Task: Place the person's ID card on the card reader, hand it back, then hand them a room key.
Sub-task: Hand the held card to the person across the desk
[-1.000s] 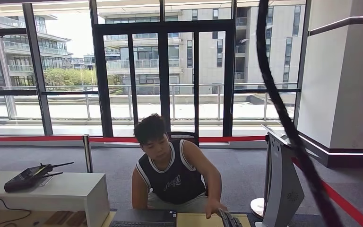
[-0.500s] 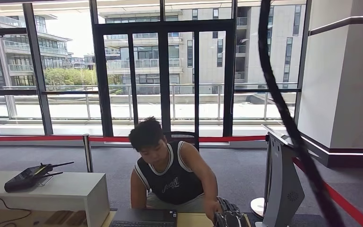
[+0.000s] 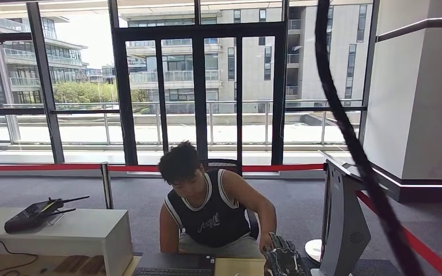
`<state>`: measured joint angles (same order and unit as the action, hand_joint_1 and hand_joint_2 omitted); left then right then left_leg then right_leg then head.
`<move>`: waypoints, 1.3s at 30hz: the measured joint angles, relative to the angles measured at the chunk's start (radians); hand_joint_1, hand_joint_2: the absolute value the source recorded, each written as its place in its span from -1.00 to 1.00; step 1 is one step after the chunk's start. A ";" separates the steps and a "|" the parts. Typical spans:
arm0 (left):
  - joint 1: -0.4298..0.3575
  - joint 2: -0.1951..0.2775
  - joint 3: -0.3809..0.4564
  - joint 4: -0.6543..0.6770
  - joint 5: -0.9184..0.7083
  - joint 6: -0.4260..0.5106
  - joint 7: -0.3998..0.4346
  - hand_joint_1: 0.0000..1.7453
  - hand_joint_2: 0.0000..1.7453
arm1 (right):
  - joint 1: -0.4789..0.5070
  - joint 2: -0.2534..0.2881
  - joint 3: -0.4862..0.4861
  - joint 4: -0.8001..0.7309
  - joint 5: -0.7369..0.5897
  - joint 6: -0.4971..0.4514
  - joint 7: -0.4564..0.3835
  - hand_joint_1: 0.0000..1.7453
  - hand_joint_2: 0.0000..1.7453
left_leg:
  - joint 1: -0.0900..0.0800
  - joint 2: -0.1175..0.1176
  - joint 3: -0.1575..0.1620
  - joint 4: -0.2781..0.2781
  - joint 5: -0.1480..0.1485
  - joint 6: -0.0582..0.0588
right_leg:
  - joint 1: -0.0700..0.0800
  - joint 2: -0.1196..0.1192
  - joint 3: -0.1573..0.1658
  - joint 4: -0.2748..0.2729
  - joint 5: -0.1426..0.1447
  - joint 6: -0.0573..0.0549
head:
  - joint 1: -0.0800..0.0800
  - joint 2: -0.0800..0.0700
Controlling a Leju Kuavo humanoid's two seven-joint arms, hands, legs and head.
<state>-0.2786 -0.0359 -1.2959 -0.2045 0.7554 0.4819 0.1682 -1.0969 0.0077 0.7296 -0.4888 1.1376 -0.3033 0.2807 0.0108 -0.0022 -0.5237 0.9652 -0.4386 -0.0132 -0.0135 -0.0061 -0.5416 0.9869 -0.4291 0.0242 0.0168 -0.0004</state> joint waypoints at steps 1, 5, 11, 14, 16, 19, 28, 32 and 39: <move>0.000 0.000 0.000 0.000 0.001 0.000 0.000 -1.00 1.00 | -0.002 0.004 0.001 0.006 0.001 -0.003 0.000 -1.00 -1.00 | 0.000 0.000 0.000 0.000 0.000 0.000 | 0.000 0.000 0.000 0.000 0.000 0.000 | 0.000 0.000; 0.000 0.000 0.000 0.000 0.004 0.002 -0.001 -1.00 1.00 | -0.010 0.014 0.007 0.027 0.001 -0.010 0.002 -1.00 -1.00 | 0.000 0.000 0.000 0.000 0.000 0.000 | 0.000 0.000 0.000 0.000 0.000 0.000 | 0.000 0.000; 0.002 0.000 0.000 0.000 0.011 0.008 -0.006 -1.00 1.00 | -0.013 0.016 0.010 0.043 -0.039 -0.057 -0.010 -1.00 -1.00 | 0.000 0.000 0.000 0.000 0.001 0.000 | 0.000 0.000 0.000 0.000 0.001 0.000 | 0.000 0.000; 0.004 0.000 0.000 0.000 0.024 0.018 -0.011 -1.00 1.00 | -0.013 0.015 -0.003 0.046 -0.121 -0.117 -0.059 -1.00 -1.00 | 0.000 0.000 0.000 0.000 0.001 0.000 | 0.000 0.000 0.000 0.000 0.002 0.000 | 0.000 0.000; 0.008 0.000 0.000 0.000 0.033 0.023 -0.017 -1.00 1.00 | -0.013 0.014 -0.021 0.046 -0.194 -0.154 -0.100 -1.00 -1.00 | 0.000 0.000 0.000 0.000 0.001 0.000 | 0.000 0.000 0.000 0.000 0.002 0.000 | 0.000 0.000; 0.015 0.000 0.000 0.000 0.044 0.026 -0.022 -1.00 1.00 | -0.013 0.003 -0.055 0.043 -0.293 -0.191 -0.143 -1.00 -1.00 | 0.000 0.000 0.000 0.001 0.001 0.000 | 0.000 0.000 0.000 0.000 0.002 0.000 | 0.000 0.000; 0.038 0.005 0.001 0.001 0.080 0.040 -0.038 -1.00 1.00 | 0.008 -0.202 -0.123 -0.057 -0.153 -0.368 -0.044 -1.00 -1.00 | 0.000 0.000 -0.001 0.004 0.001 0.000 | 0.000 -0.001 -0.001 -0.002 0.002 0.001 | 0.000 0.000; 0.052 0.011 0.003 0.001 0.097 0.050 -0.038 -1.00 1.00 | 0.066 -0.378 -0.168 -0.154 -0.019 -0.391 0.080 -1.00 -1.00 | 0.000 -0.001 -0.002 0.005 0.000 0.002 | 0.000 -0.001 0.001 -0.005 0.003 0.003 | -0.001 0.000; 0.074 0.024 0.011 0.002 0.132 0.073 -0.056 -1.00 1.00 | 0.287 -0.635 -0.364 -0.343 0.066 -0.393 0.170 -1.00 -1.00 | 0.000 0.000 -0.003 0.005 -0.003 0.005 | 0.000 0.000 0.002 -0.007 0.003 0.005 | -0.001 0.000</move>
<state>-0.2045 -0.0123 -1.2849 -0.2022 0.8879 0.5552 0.1118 -0.8094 -0.6272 0.3658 -0.8322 1.2038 -0.6962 0.4511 0.0108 -0.0025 -0.5266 0.9699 -0.4415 -0.0082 -0.0134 -0.0064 -0.5397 0.9798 -0.4259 0.0290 0.0155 -0.0004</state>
